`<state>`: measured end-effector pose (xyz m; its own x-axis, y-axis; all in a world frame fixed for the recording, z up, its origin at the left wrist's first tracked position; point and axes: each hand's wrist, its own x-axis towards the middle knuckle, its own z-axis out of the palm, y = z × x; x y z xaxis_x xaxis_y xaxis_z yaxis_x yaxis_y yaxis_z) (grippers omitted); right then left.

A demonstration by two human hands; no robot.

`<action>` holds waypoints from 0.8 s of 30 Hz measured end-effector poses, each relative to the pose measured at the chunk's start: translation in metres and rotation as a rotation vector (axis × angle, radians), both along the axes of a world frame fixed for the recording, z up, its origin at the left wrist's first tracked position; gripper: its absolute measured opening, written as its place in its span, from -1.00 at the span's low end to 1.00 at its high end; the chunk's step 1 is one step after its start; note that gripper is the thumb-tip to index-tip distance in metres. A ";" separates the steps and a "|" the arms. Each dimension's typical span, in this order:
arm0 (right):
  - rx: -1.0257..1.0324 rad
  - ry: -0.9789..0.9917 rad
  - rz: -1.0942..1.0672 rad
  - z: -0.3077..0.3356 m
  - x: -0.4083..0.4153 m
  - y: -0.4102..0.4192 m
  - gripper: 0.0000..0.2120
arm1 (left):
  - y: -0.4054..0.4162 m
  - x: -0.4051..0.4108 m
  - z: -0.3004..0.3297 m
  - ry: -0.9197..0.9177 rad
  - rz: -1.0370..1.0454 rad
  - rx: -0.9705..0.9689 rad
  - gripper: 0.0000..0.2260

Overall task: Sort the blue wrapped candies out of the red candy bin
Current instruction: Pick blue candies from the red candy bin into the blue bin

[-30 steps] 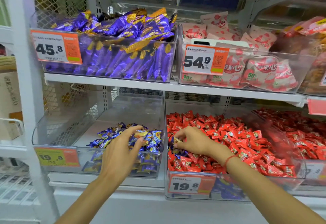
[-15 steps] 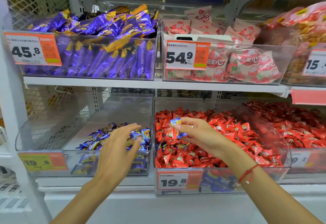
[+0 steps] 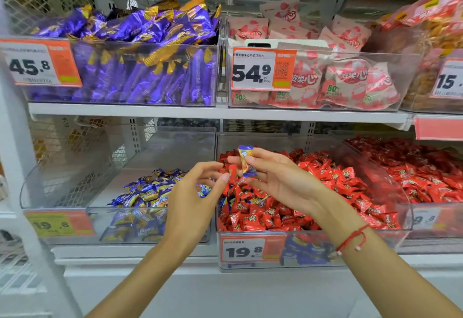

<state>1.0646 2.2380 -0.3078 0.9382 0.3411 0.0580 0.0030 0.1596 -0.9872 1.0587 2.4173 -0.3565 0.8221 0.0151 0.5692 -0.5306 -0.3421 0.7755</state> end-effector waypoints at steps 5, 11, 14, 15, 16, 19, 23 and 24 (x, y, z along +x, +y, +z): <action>-0.323 -0.065 -0.260 0.007 -0.001 -0.015 -0.78 | -0.007 0.002 -0.001 -0.016 0.016 0.105 -0.88; -0.207 -0.061 -0.312 0.002 -0.005 0.004 -0.72 | -0.015 -0.001 0.009 -0.001 -0.153 -0.007 -0.70; -0.231 -0.104 -0.297 -0.003 -0.008 0.019 -0.74 | -0.010 -0.003 0.012 -0.076 -0.079 -0.100 -0.79; -0.249 -0.114 -0.263 -0.002 -0.009 0.021 -0.74 | -0.004 -0.002 0.013 -0.085 -0.061 -0.109 -0.80; -0.281 -0.136 -0.231 0.000 -0.010 0.022 -0.75 | 0.002 0.000 0.012 -0.097 -0.041 -0.108 -0.80; -0.492 -0.306 -0.244 0.008 -0.009 0.010 -0.81 | 0.027 0.011 0.006 -0.133 0.086 -0.031 -0.78; -0.904 -0.502 -0.500 0.014 -0.004 -0.025 -0.85 | 0.064 0.030 -0.018 -0.007 0.273 0.224 -0.84; -0.996 -0.517 -0.522 0.012 -0.003 -0.033 -0.84 | 0.070 0.032 -0.023 0.041 0.284 0.298 -0.79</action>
<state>1.0612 2.2045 -0.2954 0.9194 0.0410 0.3911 0.2659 -0.7976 -0.5415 1.0911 2.4871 -0.3792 0.8311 0.0839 0.5498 -0.3537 -0.6831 0.6389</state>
